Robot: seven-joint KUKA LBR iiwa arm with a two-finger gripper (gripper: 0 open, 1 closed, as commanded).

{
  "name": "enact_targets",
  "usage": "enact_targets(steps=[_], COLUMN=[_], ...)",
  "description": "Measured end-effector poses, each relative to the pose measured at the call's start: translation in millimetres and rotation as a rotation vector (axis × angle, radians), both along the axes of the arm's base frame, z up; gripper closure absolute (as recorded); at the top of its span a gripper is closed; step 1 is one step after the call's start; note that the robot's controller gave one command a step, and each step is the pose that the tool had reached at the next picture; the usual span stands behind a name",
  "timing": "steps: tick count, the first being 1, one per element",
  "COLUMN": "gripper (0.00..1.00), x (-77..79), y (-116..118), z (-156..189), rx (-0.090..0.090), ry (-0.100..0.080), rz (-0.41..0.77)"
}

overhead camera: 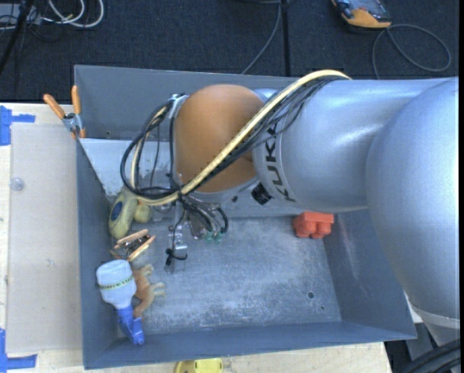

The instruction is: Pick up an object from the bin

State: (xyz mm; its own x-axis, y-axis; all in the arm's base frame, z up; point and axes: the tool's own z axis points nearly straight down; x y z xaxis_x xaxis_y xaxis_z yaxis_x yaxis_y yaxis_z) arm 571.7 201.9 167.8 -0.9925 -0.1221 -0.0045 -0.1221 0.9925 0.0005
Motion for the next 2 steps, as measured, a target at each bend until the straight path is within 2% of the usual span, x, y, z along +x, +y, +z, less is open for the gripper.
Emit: enact_targets(steps=[1, 2], gripper=[0.0, 0.0], x=[-18.1, 13.0], y=[29, 39], z=[-31, -32], rx=[-0.002, 0.0], ry=[0.007, 0.0], rz=[0.407, 0.34])
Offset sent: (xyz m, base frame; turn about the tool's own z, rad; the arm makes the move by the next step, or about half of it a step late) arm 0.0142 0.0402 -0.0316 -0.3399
